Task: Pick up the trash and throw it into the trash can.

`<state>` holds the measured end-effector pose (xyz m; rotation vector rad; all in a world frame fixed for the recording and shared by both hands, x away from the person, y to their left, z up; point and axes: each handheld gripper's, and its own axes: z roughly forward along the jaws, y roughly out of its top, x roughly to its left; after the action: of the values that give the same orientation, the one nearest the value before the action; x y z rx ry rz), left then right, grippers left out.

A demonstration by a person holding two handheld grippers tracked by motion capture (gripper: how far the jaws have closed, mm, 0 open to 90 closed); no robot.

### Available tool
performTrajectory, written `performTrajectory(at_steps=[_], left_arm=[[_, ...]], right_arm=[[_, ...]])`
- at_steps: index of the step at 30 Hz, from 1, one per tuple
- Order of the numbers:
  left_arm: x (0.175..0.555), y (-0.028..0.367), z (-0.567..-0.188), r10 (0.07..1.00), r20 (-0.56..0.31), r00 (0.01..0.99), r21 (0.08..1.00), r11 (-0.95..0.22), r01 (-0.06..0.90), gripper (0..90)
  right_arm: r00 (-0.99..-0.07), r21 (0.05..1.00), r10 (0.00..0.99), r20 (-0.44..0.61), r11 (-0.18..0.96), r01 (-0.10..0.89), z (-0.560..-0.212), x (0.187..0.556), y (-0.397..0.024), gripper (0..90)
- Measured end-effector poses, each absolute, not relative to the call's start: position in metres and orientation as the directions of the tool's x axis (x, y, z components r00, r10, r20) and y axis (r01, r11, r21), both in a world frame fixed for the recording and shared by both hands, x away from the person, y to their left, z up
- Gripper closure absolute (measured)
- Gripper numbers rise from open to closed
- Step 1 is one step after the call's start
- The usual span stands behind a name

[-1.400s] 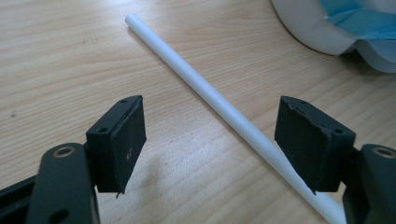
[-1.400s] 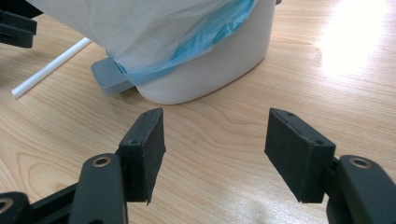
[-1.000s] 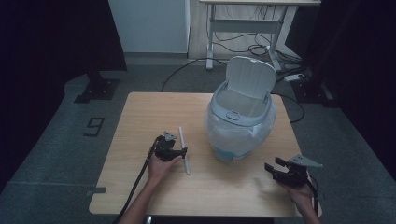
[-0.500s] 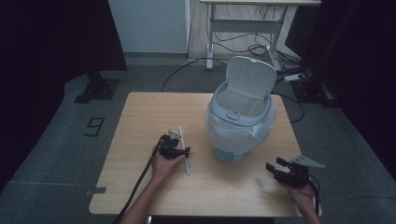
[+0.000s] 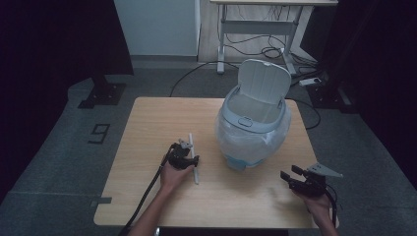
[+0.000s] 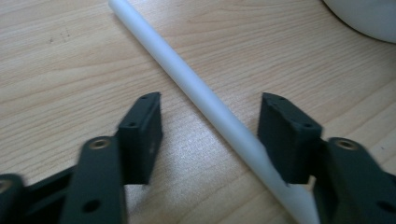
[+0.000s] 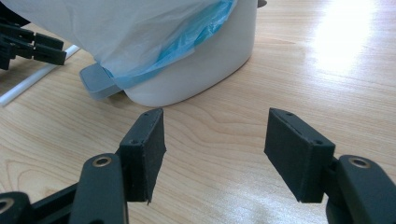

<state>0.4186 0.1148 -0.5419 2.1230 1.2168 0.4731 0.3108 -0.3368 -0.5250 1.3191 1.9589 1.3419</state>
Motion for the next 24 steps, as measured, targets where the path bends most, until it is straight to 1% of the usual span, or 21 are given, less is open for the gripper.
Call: performTrajectory(at_steps=[2, 4, 10, 12, 13, 14, 17, 24], left_arm=[[0.417, 0.115, -0.541, 0.861, -0.007, 0.509, 0.681, -0.369, 0.633, 46.3], [0.416, 0.115, -0.541, 0.857, -0.008, 0.516, 0.681, -0.373, 0.631, 52.4], [0.414, 0.120, -0.540, 0.854, -0.012, 0.521, 0.682, -0.373, 0.629, 65.5], [0.414, 0.122, -0.541, 0.856, -0.019, 0.517, 0.687, -0.365, 0.629, 72.2], [0.414, 0.123, -0.541, 0.855, -0.024, 0.518, 0.687, -0.362, 0.630, 72.2], [0.414, 0.124, -0.541, 0.856, -0.033, 0.516, 0.690, -0.354, 0.631, 76.1], [0.415, 0.129, -0.542, 0.854, -0.060, 0.516, 0.693, -0.336, 0.637, 78.7], [0.416, 0.134, -0.542, 0.850, -0.100, 0.518, 0.698, -0.311, 0.645, 79.7]], right_arm=[[-0.458, 0.881, 0.874, 0.164, 0.078, 0.466, -0.525, 0.311, -0.337, 37.5], [-0.459, 0.882, 0.873, 0.164, 0.079, 0.465, -0.525, 0.311, -0.337, 37.6], [-0.459, 0.883, 0.874, 0.162, 0.079, 0.462, -0.525, 0.310, -0.338, 37.6], [-0.457, 0.883, 0.875, 0.160, 0.081, 0.463, -0.525, 0.310, -0.338, 37.6], [-0.457, 0.883, 0.875, 0.160, 0.081, 0.463, -0.525, 0.310, -0.338, 37.6], [-0.455, 0.882, 0.876, 0.159, 0.080, 0.463, -0.525, 0.311, -0.338, 37.6], [-0.454, 0.882, 0.877, 0.159, 0.080, 0.465, -0.525, 0.311, -0.337, 37.6], [-0.452, 0.881, 0.879, 0.153, 0.086, 0.466, -0.526, 0.311, -0.337, 37.6]])
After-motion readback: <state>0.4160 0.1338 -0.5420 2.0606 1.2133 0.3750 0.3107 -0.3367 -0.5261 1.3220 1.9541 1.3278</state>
